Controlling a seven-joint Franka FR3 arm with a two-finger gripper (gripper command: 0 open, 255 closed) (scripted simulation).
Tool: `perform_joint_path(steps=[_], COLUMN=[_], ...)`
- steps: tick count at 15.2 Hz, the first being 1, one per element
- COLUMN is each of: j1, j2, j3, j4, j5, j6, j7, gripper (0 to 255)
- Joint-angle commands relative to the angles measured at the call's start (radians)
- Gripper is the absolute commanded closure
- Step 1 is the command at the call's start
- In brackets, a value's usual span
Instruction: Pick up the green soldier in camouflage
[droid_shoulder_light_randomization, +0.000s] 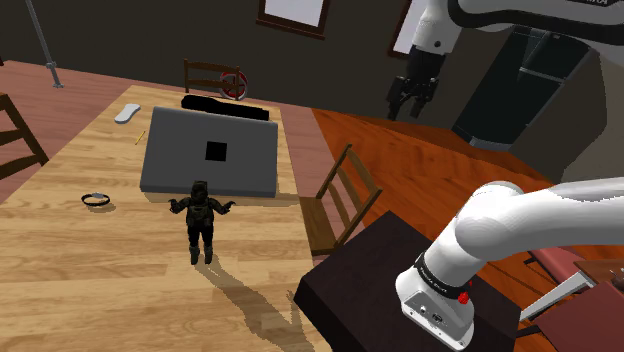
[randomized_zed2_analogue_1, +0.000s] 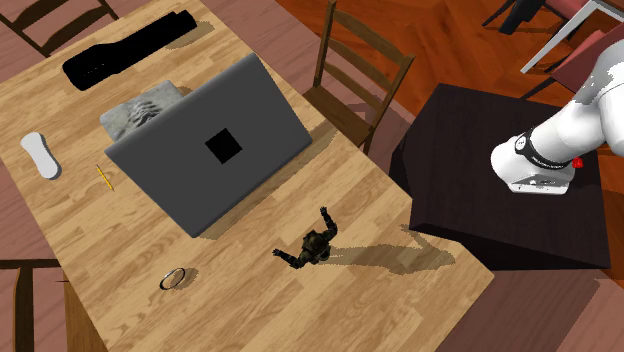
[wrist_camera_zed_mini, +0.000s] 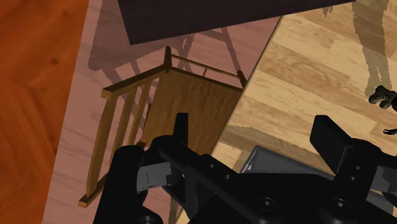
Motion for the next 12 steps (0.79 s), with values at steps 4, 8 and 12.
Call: perform_joint_path(steps=[4,8,12], j1=[0.023,0.055,0.083], j2=[0.051,0.134,0.232], j3=[0.041,0.094,0.146], j4=[-0.017,-0.023,-0.010], j5=[0.043,0.095,0.139], j6=[0.063,0.149,0.235], j7=[0.052,0.118,0.179], gripper=[0,0,0])
